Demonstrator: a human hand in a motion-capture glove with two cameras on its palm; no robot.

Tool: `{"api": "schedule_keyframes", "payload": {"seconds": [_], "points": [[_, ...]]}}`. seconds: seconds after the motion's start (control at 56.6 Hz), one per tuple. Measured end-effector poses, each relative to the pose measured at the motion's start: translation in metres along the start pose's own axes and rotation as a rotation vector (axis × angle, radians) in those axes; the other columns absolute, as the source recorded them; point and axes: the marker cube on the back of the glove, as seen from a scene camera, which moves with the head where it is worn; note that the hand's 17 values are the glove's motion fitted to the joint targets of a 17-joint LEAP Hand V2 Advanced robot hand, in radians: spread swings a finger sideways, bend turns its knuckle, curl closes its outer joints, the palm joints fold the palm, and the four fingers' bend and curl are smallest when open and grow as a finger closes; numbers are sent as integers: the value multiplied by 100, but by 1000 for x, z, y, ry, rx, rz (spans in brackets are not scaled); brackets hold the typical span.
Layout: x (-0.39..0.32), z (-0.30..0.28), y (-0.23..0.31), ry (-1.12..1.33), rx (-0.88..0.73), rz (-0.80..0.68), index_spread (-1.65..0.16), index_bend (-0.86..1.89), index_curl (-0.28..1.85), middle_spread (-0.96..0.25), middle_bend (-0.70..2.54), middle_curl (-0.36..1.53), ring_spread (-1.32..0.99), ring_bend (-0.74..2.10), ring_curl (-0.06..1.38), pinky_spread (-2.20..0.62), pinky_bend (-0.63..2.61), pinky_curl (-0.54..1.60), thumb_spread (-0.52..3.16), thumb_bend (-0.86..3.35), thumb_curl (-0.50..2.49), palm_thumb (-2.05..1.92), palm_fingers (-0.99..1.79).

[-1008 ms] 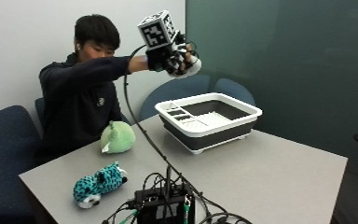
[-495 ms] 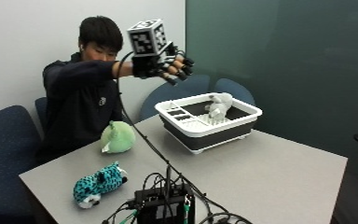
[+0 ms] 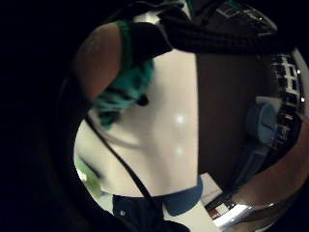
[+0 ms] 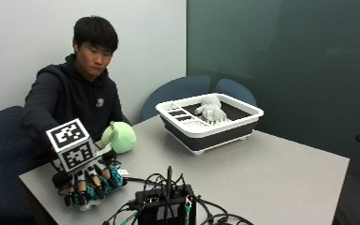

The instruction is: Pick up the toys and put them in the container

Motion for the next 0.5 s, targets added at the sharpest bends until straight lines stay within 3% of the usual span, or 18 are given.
{"api": "schedule_keyframes", "payload": {"seconds": [0.071,0.195,0.248,0.371,0.495], "points": [[2,10,-8,35,125,-34,-33,34,33,-2,11,40,3,14,21,7,98,33,122,0,40,3,-9],[-6,12,-19,22,263,-119,-29,47,35,-8,45,49,-11,47,24,-5,74,24,133,13,43,28,71],[-13,6,-20,27,296,-150,-29,46,38,-12,51,54,-19,66,31,-13,75,26,132,19,48,41,87],[-52,-49,2,59,455,-245,-30,61,49,-18,63,65,-32,84,42,-25,90,34,121,24,57,59,102],[-135,-111,51,41,631,-335,-31,83,64,-23,79,77,-38,98,51,-33,102,42,104,21,65,62,114]]}}
